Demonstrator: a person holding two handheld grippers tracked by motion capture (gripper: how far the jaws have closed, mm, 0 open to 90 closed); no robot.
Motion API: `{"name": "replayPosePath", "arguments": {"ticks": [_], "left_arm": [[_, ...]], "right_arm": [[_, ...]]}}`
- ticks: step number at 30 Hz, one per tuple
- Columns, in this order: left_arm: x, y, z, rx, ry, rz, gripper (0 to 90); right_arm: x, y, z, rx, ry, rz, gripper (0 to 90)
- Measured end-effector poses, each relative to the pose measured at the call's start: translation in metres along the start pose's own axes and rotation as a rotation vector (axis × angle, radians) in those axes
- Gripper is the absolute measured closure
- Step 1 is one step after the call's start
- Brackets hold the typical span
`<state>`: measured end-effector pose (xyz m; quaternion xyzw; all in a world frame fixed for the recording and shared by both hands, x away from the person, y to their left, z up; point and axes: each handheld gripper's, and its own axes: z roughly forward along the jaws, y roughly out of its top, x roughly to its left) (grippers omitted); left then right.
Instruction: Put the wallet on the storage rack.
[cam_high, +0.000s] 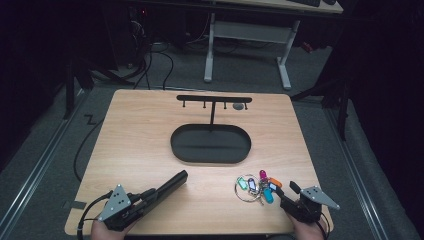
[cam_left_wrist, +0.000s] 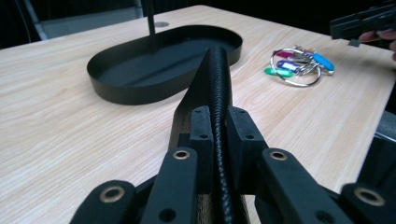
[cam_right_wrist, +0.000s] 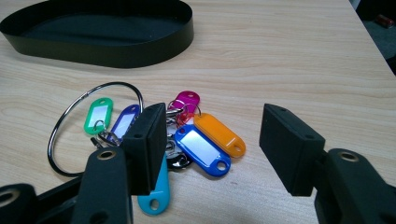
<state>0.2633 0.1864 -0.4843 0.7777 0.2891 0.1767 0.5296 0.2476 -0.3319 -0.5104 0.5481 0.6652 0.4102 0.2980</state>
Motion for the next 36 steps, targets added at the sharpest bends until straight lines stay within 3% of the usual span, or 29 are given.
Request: {"name": "replayPosePath", "arguments": {"ticks": [14,25,26,33,36], "left_arm": [[0.019,-0.004,-0.001,-0.021,0.032,-0.051,76.9],[0.015,-0.003,-0.003,-0.018,0.049,0.002,63.2],[0.014,-0.003,-0.002,-0.011,0.053,0.021,62.3],[0.012,-0.002,0.002,0.015,0.059,0.046,56.9],[0.012,-0.001,0.006,0.054,0.062,0.056,49.9]], "right_arm": [[-0.002,-0.002,-0.001,0.007,0.002,0.0,41.7],[-0.001,-0.002,0.0,0.016,0.011,0.0,41.6],[-0.001,-0.002,0.001,0.015,0.011,-0.002,41.6],[-0.002,-0.003,0.0,0.02,0.017,0.0,41.5],[-0.003,-0.005,-0.001,0.02,0.016,0.01,41.5]]}}
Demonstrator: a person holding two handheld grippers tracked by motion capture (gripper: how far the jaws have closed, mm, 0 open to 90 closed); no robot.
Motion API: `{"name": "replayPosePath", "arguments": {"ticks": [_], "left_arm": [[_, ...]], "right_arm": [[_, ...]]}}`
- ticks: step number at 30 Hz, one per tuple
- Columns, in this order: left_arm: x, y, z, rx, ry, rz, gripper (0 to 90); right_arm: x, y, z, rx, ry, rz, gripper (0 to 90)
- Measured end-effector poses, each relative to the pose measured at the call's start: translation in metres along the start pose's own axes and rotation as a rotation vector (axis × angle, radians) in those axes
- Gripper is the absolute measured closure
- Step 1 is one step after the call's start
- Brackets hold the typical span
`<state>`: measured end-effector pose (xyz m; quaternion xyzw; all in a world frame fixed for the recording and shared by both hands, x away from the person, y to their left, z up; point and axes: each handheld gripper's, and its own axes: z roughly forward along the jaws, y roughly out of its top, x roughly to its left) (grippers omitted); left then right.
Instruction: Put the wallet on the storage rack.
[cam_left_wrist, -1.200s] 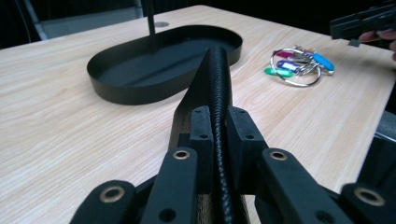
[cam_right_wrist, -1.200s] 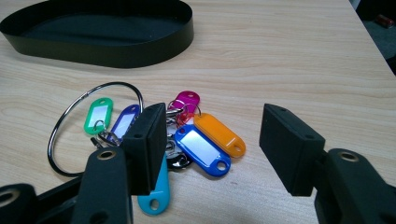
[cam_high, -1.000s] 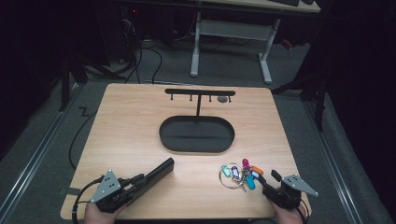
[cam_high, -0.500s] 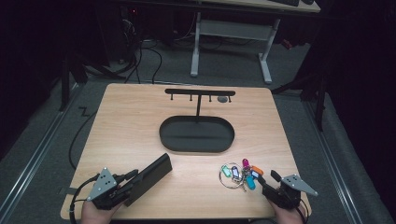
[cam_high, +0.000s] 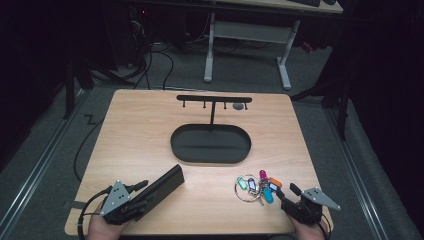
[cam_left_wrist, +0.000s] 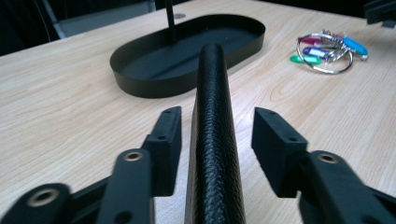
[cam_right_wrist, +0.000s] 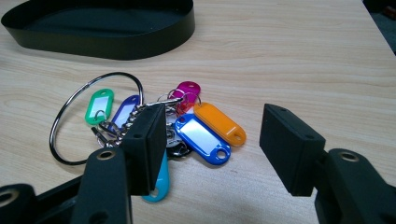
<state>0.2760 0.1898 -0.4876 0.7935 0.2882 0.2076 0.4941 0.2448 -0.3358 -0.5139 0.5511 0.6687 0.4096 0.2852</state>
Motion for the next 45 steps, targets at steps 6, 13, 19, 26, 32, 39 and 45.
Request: {"name": "replayPosePath", "arguments": {"ticks": [6,13,19,26,32,39,45], "left_arm": [[-0.002,0.005,0.006,0.048,0.039,0.025,41.7],[-0.003,0.014,0.008,0.114,0.029,0.036,40.4],[-0.004,0.024,0.007,0.23,0.036,0.095,38.3],[0.001,0.03,0.005,0.307,0.022,0.085,37.8],[0.003,0.031,0.009,0.381,0.009,0.107,40.1],[0.003,0.044,0.012,0.471,0.001,0.11,40.1],[0.005,0.057,0.016,0.564,-0.036,0.097,51.9]], "right_arm": [[-0.002,-0.001,-0.002,-0.004,0.014,0.014,41.4],[0.002,0.0,0.002,0.005,0.051,-0.004,41.4],[0.002,0.001,0.001,-0.003,0.085,0.003,41.6],[0.003,0.003,-0.003,-0.019,0.093,0.004,41.7],[0.005,0.003,-0.001,-0.008,0.083,0.0,41.7],[0.004,0.001,0.004,0.016,0.075,0.015,41.8],[0.007,0.0,0.004,0.022,0.072,-0.002,41.8]]}}
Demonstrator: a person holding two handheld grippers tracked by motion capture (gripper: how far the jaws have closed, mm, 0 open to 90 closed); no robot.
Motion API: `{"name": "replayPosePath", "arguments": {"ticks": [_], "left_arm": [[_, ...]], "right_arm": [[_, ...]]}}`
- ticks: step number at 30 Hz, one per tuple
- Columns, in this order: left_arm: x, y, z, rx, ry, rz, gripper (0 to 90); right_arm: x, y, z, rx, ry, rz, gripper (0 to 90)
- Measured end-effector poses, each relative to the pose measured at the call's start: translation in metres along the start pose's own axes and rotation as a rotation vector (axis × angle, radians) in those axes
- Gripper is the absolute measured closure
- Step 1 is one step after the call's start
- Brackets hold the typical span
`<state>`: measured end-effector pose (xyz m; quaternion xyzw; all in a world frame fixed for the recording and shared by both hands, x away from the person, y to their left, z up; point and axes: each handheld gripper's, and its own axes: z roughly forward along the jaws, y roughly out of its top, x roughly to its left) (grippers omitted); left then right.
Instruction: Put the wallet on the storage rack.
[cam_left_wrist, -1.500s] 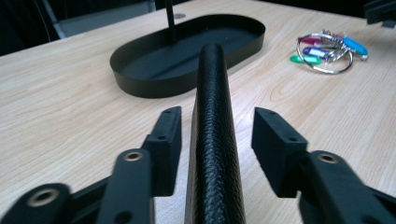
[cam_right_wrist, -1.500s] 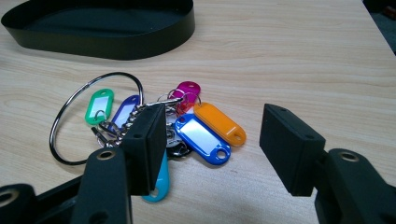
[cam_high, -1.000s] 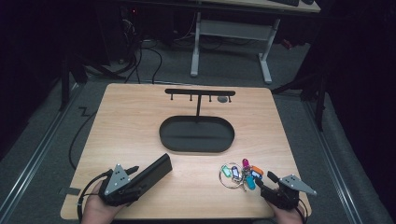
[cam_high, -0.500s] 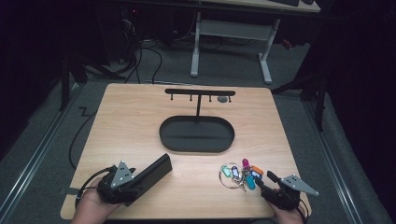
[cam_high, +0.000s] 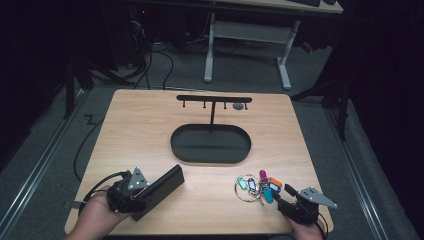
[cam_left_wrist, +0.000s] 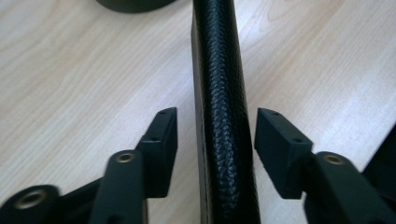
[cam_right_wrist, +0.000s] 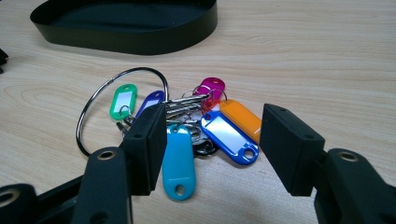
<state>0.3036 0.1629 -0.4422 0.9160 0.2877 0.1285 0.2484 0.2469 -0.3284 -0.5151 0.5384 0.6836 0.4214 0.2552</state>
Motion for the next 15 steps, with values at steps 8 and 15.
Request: {"name": "replayPosePath", "arguments": {"ticks": [8,15], "left_arm": [[0.0,0.014,-0.001,0.086,-0.026,0.011,61.9],[0.0,0.019,0.004,0.122,-0.028,0.022,70.1]], "right_arm": [[0.001,0.0,0.001,0.002,0.015,-0.006,41.8],[0.001,0.001,0.002,0.003,0.028,-0.013,41.8]]}}
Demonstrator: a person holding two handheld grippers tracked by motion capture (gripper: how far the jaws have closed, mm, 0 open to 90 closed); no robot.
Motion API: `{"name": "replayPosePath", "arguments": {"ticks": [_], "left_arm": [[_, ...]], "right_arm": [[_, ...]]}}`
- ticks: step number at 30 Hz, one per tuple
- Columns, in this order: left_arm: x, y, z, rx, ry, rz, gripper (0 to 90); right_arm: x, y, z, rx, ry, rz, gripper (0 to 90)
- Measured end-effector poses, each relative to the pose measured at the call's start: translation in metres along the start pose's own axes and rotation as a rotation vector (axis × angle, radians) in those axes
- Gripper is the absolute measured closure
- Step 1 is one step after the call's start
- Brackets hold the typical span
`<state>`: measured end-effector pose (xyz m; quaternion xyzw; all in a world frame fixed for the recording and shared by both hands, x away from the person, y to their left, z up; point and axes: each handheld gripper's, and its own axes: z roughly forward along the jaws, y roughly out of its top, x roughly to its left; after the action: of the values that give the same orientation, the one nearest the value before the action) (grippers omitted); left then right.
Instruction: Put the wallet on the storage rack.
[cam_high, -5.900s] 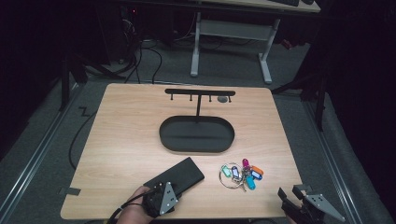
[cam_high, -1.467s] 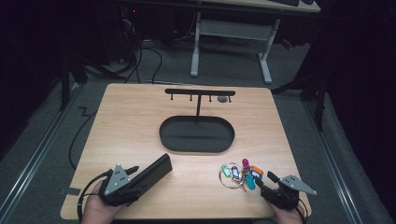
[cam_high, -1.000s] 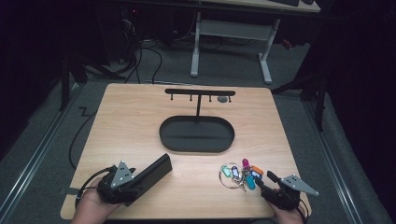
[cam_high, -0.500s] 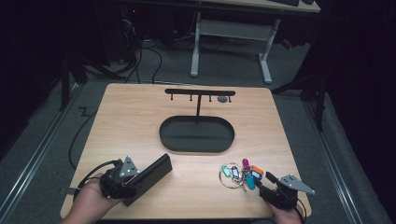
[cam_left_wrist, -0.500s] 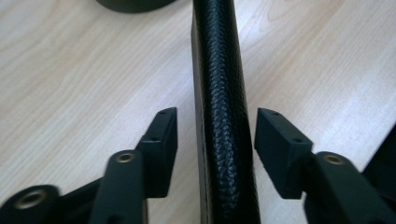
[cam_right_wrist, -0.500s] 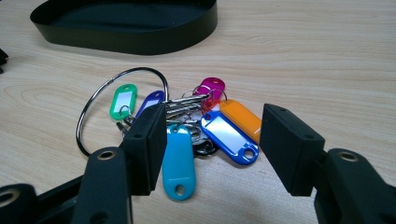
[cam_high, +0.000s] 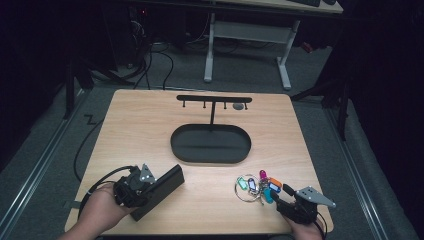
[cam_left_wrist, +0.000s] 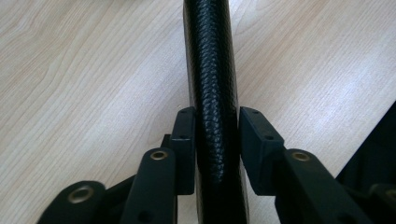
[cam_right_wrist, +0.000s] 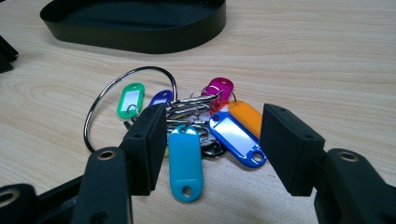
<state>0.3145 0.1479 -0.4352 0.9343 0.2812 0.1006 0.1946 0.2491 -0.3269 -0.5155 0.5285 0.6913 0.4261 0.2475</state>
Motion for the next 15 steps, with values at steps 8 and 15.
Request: {"name": "replayPosePath", "arguments": {"ticks": [8,15], "left_arm": [[0.003,0.002,0.0,-0.009,0.003,0.01,74.7],[0.004,0.012,-0.002,-0.002,0.041,0.04,75.3]], "right_arm": [[-0.001,-0.001,0.001,0.004,0.005,0.007,41.8],[-0.005,-0.002,-0.001,-0.007,0.013,0.037,41.8]]}}
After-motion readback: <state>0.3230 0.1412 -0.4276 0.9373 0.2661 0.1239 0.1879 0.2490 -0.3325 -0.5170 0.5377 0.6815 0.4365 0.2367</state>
